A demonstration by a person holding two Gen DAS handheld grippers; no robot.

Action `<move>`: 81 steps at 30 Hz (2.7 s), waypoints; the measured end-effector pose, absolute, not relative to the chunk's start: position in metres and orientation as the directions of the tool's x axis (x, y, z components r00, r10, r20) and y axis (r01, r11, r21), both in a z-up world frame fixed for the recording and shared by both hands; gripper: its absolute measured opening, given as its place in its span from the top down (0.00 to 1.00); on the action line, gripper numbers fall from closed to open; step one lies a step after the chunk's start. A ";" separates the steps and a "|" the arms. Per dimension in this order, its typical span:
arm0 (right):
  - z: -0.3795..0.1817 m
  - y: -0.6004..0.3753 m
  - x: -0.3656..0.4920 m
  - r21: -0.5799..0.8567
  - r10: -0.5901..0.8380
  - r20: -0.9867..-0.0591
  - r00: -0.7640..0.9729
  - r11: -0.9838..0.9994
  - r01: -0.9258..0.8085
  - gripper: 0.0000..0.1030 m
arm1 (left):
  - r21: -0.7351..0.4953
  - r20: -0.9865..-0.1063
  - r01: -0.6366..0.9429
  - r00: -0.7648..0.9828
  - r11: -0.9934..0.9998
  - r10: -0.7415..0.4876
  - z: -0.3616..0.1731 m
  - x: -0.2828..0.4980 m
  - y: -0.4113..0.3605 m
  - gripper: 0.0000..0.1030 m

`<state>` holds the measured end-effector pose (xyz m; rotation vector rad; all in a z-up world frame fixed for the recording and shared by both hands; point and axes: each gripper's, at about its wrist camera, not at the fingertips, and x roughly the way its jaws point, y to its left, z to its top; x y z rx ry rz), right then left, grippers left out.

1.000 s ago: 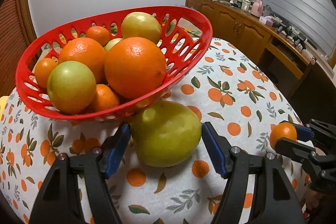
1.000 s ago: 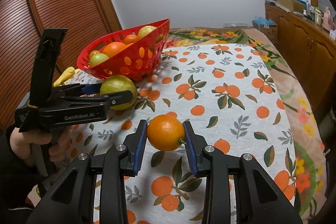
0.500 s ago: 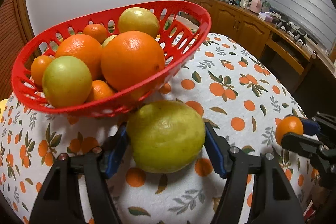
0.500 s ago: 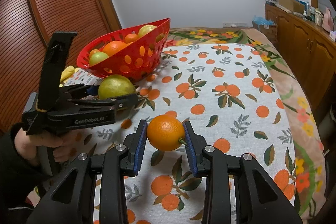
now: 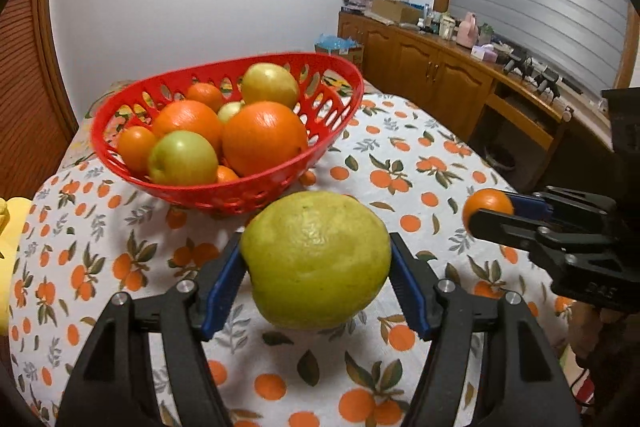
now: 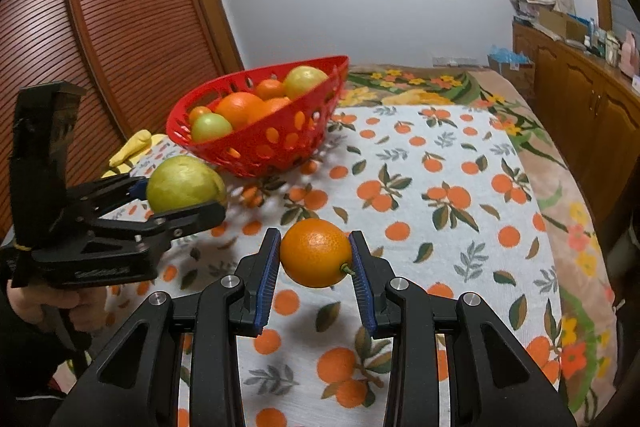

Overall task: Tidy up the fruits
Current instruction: 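Carry the pomelo over the basket with the left gripper while the right gripper carries the mandarin, then lower and release the pomelo into the basket with the left gripper while the right gripper drops the mandarin in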

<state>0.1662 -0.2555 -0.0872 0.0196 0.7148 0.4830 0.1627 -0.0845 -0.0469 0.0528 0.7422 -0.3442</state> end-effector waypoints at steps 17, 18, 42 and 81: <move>-0.053 -0.222 0.185 0.135 0.465 -0.578 0.670 0.865 -0.484 0.67 | -0.071 -0.601 0.314 0.744 0.947 -0.292 -0.003 0.153 -0.054 0.34; -0.051 -0.220 0.189 0.133 0.467 -0.575 0.672 0.864 -0.486 0.67 | -0.070 -0.600 0.313 0.745 0.947 -0.291 -0.002 0.156 -0.052 0.34; -0.034 -0.209 0.238 0.111 0.470 -0.562 0.681 0.859 -0.501 0.67 | -0.052 -0.650 0.290 0.716 0.956 -0.253 -0.018 0.229 -0.060 0.34; -0.050 -0.172 0.308 0.060 0.401 -0.622 0.672 0.881 -0.470 0.66 | -0.077 -0.554 0.193 0.808 0.978 -0.203 0.011 0.223 -0.001 0.27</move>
